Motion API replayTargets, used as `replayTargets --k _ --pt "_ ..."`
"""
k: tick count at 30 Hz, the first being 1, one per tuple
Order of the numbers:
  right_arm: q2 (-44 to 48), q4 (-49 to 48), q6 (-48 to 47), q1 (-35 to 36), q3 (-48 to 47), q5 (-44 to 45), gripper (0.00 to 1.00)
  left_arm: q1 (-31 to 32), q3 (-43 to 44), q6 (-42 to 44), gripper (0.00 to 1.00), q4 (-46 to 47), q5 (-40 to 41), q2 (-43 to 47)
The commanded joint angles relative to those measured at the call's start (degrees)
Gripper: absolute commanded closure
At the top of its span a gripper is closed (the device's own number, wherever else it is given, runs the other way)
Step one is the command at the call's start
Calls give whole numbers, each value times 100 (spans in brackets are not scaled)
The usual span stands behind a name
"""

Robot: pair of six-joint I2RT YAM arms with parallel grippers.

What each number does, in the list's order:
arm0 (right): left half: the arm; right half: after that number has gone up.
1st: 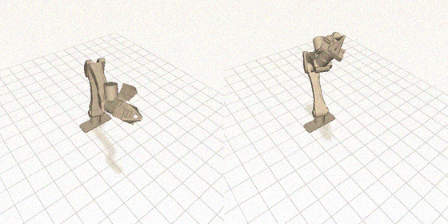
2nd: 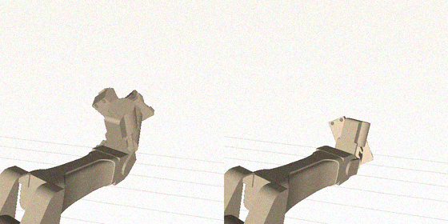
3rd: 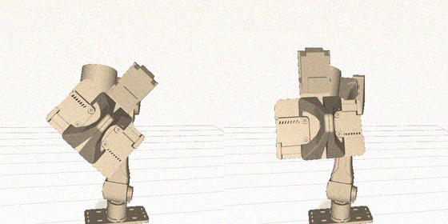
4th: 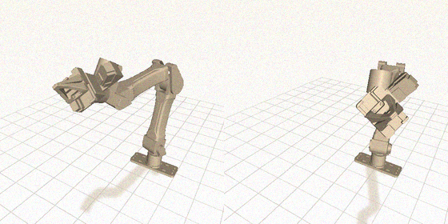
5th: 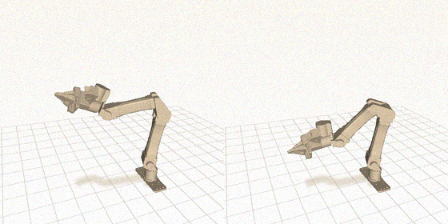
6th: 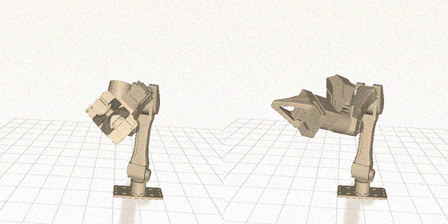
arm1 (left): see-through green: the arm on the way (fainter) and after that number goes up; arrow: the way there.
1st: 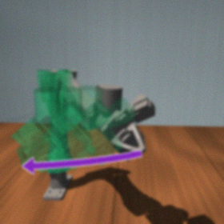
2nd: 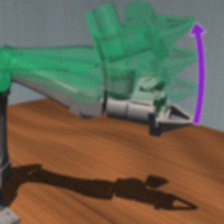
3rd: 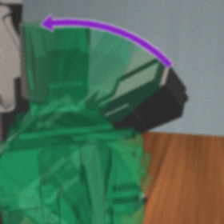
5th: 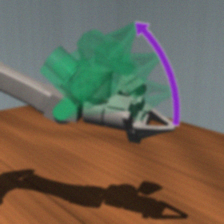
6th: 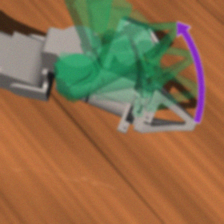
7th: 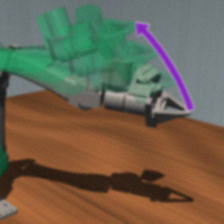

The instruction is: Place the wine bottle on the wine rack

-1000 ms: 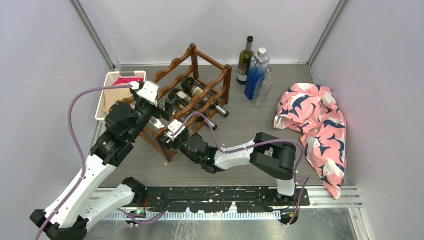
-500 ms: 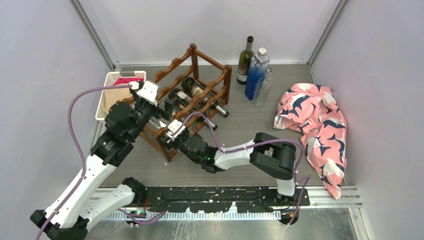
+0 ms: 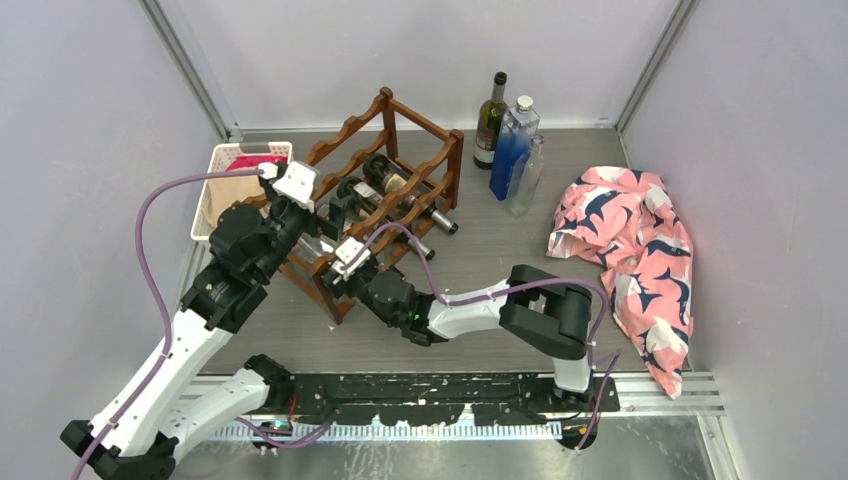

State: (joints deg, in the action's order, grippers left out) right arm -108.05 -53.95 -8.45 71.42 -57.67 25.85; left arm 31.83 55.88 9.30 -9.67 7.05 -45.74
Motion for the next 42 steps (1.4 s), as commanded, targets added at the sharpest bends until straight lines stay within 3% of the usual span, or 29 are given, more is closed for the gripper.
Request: replayTargets --k 1,16,27,42 --pt "111 -783 36 0 -458 88 82 -29 -11 37 2 397 42 109" --pt "-64 -851 70 -6 -529 109 65 -37 -24 52 2 422 61 126" --pt "30 -842 137 -11 -394 43 77 -54 -24 61 2 417 69 126" --pt "387 -465 287 59 -225 -9 83 -90 -22 44 2 422 42 135"
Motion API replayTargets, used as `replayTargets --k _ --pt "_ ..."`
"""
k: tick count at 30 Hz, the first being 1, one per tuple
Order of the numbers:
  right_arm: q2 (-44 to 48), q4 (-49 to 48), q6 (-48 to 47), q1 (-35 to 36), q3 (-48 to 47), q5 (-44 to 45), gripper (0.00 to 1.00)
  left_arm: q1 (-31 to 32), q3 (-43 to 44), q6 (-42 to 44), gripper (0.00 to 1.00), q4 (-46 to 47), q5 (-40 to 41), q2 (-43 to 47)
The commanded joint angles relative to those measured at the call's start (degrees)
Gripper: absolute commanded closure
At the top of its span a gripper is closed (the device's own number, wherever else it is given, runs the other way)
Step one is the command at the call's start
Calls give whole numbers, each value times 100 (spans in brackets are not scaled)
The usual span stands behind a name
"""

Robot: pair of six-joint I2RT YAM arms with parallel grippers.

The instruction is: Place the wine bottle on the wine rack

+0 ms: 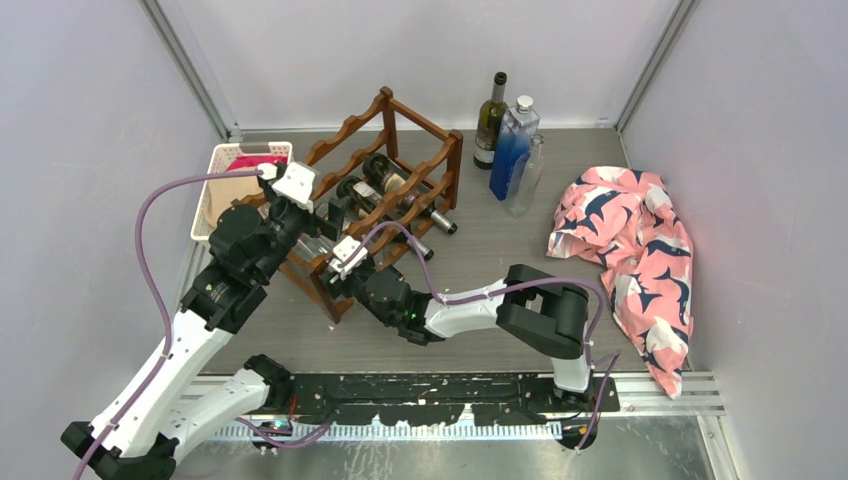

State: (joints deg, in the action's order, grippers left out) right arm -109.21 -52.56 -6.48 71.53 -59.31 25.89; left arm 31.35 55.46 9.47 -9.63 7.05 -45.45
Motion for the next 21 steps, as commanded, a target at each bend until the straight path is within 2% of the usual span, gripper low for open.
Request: replayTargets --k 1,10,17,21 --pt "505 -585 67 68 -68 -13 83 -47 23 21 2 418 38 108" --pt "394 -721 -55 87 -206 75 78 -50 12 24 2 416 42 98" --pt "310 -765 -55 82 -289 160 61 -59 17 21 2 418 33 107" --pt "255 -778 -47 88 -322 200 56 -66 17 19 2 418 38 115"
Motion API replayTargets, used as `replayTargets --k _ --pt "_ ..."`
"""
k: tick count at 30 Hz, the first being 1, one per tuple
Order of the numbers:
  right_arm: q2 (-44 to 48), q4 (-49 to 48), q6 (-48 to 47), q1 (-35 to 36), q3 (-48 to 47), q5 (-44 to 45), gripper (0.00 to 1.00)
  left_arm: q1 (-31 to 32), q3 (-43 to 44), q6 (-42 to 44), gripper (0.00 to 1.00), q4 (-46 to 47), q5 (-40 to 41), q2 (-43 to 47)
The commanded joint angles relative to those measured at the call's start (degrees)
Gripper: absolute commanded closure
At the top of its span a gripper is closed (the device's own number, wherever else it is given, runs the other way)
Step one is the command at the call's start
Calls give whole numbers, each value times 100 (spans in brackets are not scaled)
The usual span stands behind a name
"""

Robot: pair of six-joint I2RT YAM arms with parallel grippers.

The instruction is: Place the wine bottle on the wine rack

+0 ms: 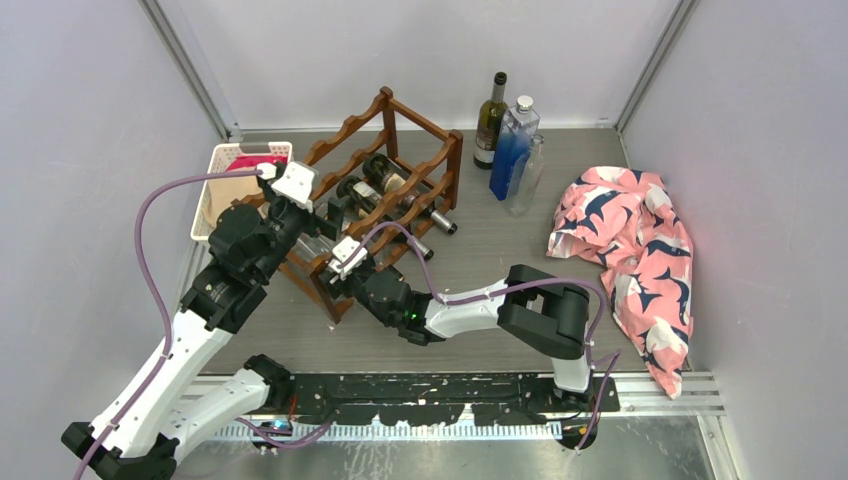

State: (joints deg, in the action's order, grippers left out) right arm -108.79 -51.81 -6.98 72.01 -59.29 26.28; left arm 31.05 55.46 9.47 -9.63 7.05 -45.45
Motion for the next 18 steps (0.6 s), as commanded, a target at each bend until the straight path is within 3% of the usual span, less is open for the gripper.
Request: replayTargets --k 1,18 --pt "196 -856 4 35 -333 175 54 -34 17 19 2 419 42 115" --pt "27 -918 69 28 -432 312 39 -46 17 28 2 427 51 108"
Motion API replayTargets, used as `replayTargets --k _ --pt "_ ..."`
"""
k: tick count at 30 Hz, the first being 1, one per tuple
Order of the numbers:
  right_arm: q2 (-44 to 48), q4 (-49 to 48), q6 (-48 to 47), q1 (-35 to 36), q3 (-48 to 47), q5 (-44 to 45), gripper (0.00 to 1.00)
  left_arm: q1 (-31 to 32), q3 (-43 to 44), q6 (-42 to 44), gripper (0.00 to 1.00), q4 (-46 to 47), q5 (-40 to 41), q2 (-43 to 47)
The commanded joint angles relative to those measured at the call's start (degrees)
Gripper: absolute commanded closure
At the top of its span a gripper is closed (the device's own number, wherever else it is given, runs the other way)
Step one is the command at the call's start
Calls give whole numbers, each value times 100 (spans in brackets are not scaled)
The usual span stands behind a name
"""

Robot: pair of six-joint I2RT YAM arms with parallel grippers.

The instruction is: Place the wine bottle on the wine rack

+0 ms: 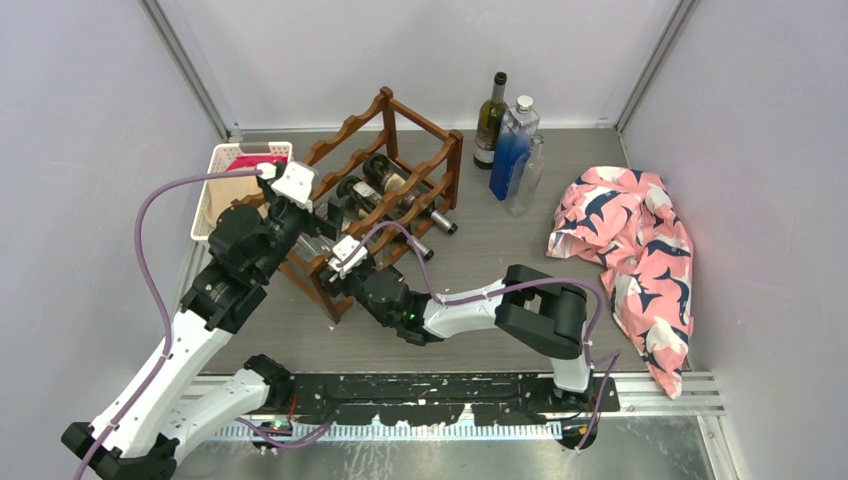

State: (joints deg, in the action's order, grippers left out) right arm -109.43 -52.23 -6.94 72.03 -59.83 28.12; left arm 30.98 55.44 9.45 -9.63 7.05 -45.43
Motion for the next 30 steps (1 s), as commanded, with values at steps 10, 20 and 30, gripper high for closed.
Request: replayTargets --k 10,20,30 --pt "-8 -859 175 -23 -463 75 33 -44 19 35 2 427 51 118" --pt "9 -877 222 -26 -411 65 28 -49 19 30 2 427 51 113" --pt "363 -1065 124 -22 -26 -102 18 -48 11 20 2 434 33 113"
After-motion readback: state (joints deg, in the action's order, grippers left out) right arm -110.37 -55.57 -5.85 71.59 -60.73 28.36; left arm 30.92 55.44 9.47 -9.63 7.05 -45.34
